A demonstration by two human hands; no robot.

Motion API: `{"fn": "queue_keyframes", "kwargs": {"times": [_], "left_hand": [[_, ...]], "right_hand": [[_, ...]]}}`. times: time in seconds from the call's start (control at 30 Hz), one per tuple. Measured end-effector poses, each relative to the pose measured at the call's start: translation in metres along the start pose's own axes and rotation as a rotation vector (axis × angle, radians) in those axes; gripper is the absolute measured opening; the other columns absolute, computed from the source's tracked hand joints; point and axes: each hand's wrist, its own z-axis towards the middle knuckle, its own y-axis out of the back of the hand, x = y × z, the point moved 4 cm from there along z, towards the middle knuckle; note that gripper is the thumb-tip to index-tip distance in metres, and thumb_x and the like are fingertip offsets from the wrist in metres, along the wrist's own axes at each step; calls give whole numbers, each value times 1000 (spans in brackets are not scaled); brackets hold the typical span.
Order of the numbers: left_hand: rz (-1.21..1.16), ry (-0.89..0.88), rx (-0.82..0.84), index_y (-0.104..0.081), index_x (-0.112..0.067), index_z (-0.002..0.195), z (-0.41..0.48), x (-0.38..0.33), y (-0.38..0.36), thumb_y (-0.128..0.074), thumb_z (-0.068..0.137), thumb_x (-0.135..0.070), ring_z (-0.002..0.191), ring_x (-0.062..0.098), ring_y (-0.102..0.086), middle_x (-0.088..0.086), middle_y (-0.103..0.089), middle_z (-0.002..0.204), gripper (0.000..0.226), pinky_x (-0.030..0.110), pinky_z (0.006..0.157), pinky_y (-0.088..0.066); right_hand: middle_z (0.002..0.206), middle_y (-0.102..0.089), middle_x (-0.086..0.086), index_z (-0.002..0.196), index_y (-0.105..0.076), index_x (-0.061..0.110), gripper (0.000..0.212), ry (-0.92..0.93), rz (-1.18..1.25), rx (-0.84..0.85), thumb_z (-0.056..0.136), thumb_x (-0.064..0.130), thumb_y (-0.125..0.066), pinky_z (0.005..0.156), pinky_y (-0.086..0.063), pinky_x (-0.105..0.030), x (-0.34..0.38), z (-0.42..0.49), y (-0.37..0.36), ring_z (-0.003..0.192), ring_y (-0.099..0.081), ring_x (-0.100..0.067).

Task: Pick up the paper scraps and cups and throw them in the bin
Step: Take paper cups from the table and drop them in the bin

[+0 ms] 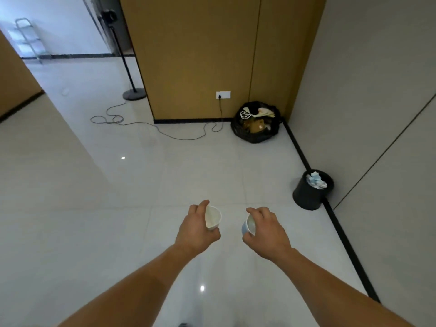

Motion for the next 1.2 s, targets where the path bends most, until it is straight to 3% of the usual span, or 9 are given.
{"fn": "queue_keyframes", "kwargs": {"times": [0.4,0.63,0.93,1.2], "left_hand": [[31,-269,275,-29,-26,143,212,-151,-138,-68,74,-39,108,23,-55,-1,-36,133,80,31,88,-50],[53,-440,388,-27,-27,144,313,-255,-208,-69,77,-38,114,24,-50,-1,-34,137,80,34,92,-48],[124,-503,375,-23,-31,144,432,-363,-312,-70,78,-40,115,19,-45,-2,-36,136,82,28,90,-45],[122,-368,413,-23,-32,145,517,-410,-398,-70,79,-40,118,17,-44,-4,-34,137,81,27,92,-47]], "right_hand": [[139,-34,3,147,-31,27,68,-370,-39,-108,84,42,-54,98,-42,-29,-195,100,87,124,-37,-20],[140,-33,5,148,-29,28,68,-588,-12,-171,86,43,-53,100,-41,-28,-292,143,129,125,-36,-18],[139,-37,1,148,-32,25,69,-599,30,-176,84,42,-54,97,-43,-28,-434,248,168,121,-40,-19],[142,-37,-1,148,-31,24,70,-550,-30,-37,85,46,-52,98,-42,-27,-550,337,186,121,-41,-19]]}}
